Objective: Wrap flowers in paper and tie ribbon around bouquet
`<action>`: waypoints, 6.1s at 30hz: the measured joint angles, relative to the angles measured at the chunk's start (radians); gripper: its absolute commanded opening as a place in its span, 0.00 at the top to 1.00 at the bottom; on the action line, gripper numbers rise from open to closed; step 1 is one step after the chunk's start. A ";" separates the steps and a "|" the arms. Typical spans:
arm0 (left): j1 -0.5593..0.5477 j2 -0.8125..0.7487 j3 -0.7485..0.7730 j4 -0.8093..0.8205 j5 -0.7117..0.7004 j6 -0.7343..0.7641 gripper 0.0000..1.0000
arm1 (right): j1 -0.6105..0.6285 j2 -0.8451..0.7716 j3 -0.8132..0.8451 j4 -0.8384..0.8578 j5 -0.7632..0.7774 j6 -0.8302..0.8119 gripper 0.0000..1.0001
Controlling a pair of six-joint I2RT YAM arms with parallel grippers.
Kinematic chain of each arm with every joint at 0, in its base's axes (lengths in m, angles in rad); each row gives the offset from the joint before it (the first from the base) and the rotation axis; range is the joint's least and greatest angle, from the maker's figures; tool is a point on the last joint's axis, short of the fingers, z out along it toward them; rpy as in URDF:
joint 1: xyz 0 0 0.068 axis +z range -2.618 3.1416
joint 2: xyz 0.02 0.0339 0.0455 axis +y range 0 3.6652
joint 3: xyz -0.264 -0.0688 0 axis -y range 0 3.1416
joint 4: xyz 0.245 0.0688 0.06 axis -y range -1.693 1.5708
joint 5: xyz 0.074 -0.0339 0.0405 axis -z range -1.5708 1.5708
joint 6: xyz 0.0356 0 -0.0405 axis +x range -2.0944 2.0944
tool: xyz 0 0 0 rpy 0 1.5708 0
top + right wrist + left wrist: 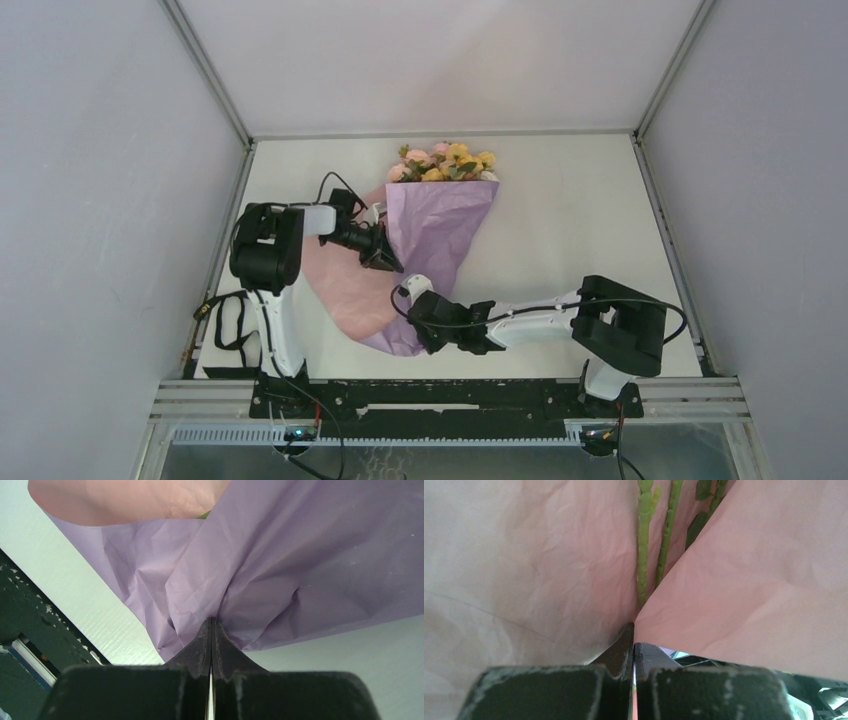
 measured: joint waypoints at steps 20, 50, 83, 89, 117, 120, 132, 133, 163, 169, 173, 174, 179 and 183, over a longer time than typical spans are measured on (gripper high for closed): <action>-0.003 0.011 -0.007 -0.006 0.007 0.000 1.00 | -0.349 -0.371 -0.182 -0.105 -0.208 0.124 0.30; -0.006 0.010 -0.007 -0.006 0.009 0.029 1.00 | -0.853 0.161 -0.010 0.368 -0.621 0.291 1.00; -0.062 -0.023 0.059 -0.035 -0.091 0.059 1.00 | -0.445 -0.080 0.013 0.126 -0.507 0.088 1.00; -0.046 -0.008 0.059 -0.035 -0.105 0.059 1.00 | -0.272 -0.080 -0.040 0.081 -0.431 0.104 1.00; -0.057 -0.005 0.061 -0.055 -0.108 0.068 1.00 | -0.182 -0.363 -0.203 -0.055 -0.410 0.148 1.00; -0.058 -0.005 0.061 -0.053 -0.107 0.068 1.00 | -0.202 -0.332 -0.197 -0.018 -0.410 0.141 1.00; -0.061 -0.005 0.061 -0.052 -0.106 0.069 1.00 | -0.156 -0.097 -0.175 0.075 -0.480 0.146 1.00; -0.062 -0.005 0.061 -0.052 -0.106 0.071 1.00 | -0.163 -0.106 -0.180 0.070 -0.489 0.145 1.00; -0.071 -0.005 0.061 -0.050 -0.101 0.104 1.00 | -0.808 0.111 0.039 0.126 -0.543 0.034 1.00; -0.071 -0.005 0.061 -0.051 -0.101 0.104 1.00 | -0.813 0.019 0.047 0.015 -0.489 -0.024 1.00; -0.071 -0.006 0.061 -0.051 -0.103 0.104 1.00 | -0.726 -0.032 0.061 -0.010 -0.484 -0.051 1.00; -0.072 -0.006 0.061 -0.051 -0.104 0.104 1.00 | -0.683 -0.036 0.067 -0.008 -0.490 -0.053 1.00; -0.072 -0.007 0.061 -0.051 -0.105 0.104 1.00 | -0.508 0.010 0.072 0.037 -0.543 -0.038 1.00; -0.073 -0.008 0.061 -0.052 -0.106 0.105 1.00 | -0.503 0.085 0.051 0.050 -0.541 -0.013 1.00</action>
